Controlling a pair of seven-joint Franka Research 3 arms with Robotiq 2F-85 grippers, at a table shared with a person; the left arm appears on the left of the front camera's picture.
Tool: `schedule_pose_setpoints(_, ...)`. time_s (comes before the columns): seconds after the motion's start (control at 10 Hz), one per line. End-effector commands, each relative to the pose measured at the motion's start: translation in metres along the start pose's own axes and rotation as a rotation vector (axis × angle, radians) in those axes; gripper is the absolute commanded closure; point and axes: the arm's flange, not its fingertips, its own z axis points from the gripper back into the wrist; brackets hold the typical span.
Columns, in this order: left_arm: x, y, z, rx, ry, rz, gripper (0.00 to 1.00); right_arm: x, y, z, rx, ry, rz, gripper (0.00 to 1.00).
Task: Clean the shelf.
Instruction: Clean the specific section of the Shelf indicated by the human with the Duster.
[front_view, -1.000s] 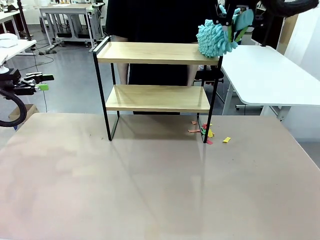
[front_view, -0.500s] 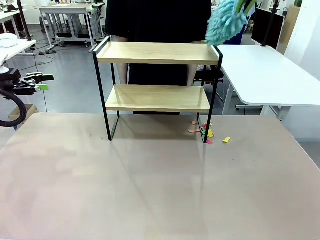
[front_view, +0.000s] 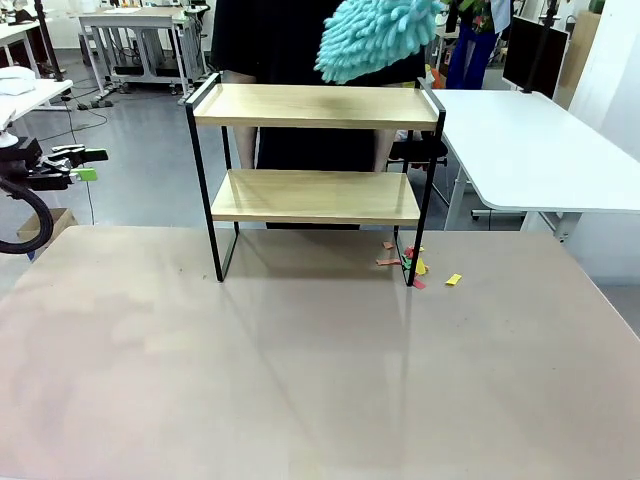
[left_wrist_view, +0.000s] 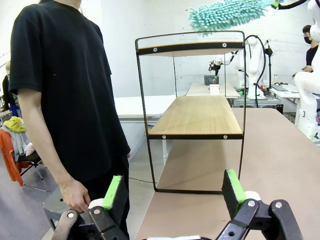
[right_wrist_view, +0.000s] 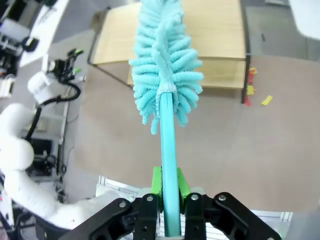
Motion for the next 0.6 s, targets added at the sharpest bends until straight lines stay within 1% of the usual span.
schedule_pose_setpoints(0.0, 0.002, -0.003, 0.000, -0.002, 0.001, -0.012, 0.00, -0.010, -0.012, -0.004, 0.115, 0.036, 0.156, 0.87)
schedule_pose_setpoints(0.3, 0.002, -0.003, 0.000, -0.002, 0.001, -0.012, 0.00, -0.033, -0.011, -0.002, 0.220, 0.024, 0.447, 0.87)
schedule_pose_setpoints(0.4, 0.002, -0.003, 0.000, -0.002, 0.001, -0.012, 0.00, -0.043, -0.010, -0.005, 0.233, 0.052, 0.524, 0.87)
schedule_pose_setpoints(0.5, 0.002, -0.003, 0.000, -0.002, 0.001, -0.012, 0.00, -0.051, -0.013, -0.009, 0.244, 0.076, 0.567, 0.87)
